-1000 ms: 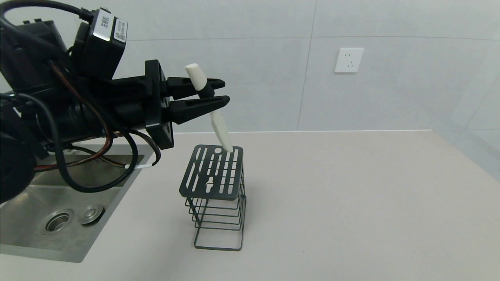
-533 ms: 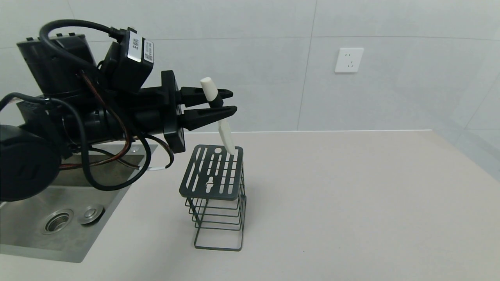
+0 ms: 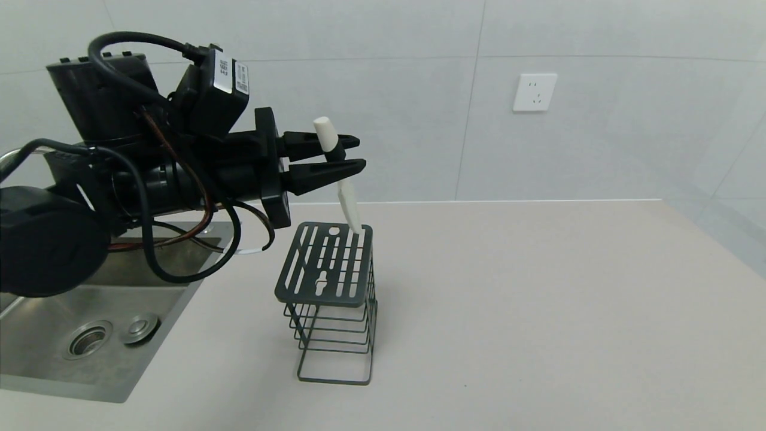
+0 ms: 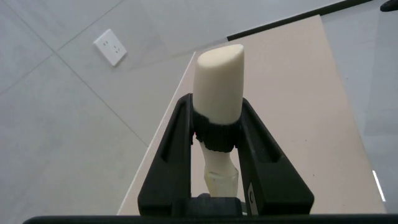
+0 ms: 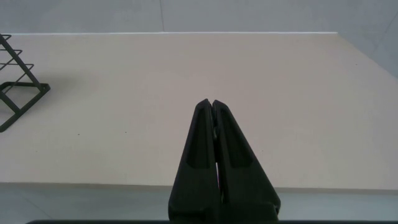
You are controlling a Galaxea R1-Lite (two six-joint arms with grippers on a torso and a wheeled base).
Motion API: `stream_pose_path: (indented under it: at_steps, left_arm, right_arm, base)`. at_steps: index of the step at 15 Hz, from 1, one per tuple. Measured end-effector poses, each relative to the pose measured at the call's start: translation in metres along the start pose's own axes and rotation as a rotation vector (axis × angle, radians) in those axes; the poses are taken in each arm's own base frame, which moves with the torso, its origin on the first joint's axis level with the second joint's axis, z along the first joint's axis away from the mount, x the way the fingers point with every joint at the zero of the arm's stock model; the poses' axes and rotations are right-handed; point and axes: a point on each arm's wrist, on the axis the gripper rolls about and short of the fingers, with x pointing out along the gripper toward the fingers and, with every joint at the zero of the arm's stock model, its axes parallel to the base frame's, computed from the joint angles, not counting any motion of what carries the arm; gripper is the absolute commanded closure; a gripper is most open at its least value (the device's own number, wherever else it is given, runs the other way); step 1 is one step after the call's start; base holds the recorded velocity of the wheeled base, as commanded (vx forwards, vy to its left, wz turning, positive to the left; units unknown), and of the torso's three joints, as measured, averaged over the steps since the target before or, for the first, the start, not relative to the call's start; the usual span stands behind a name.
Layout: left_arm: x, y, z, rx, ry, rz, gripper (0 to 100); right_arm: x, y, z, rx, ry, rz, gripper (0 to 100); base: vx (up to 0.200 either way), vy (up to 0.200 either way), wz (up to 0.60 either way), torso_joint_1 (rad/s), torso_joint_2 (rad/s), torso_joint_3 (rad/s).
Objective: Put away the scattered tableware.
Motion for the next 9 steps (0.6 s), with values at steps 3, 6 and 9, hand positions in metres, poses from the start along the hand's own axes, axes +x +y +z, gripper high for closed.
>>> stream_pose_path:
  at_steps: [3, 6, 9]
  left_arm:
    - [0.0026, 0.0013, -0.0030, -0.005, 0.015, 0.020, 100]
    - [0.0033, 0.0001, -0.0080, -0.020, 0.028, 0.019, 100]
    - [0.0049, -0.0015, -0.0093, -0.026, 0.029, 0.012, 100]
  right_arm:
    - [0.0000, 0.0000, 0.0000, -0.001, 0.000, -0.001, 100]
    - [0.0000, 0.0000, 0.0000, -0.001, 0.000, 0.000, 100]
    - [0.0000, 0.0000, 0.0000, -0.001, 0.000, 0.000, 100]
  base:
    - [0.000, 0.000, 0.00, 0.000, 0.00, 0.000]
    - [0.000, 0.000, 0.00, 0.000, 0.00, 0.000]
    - [0.000, 0.000, 0.00, 0.000, 0.00, 0.000]
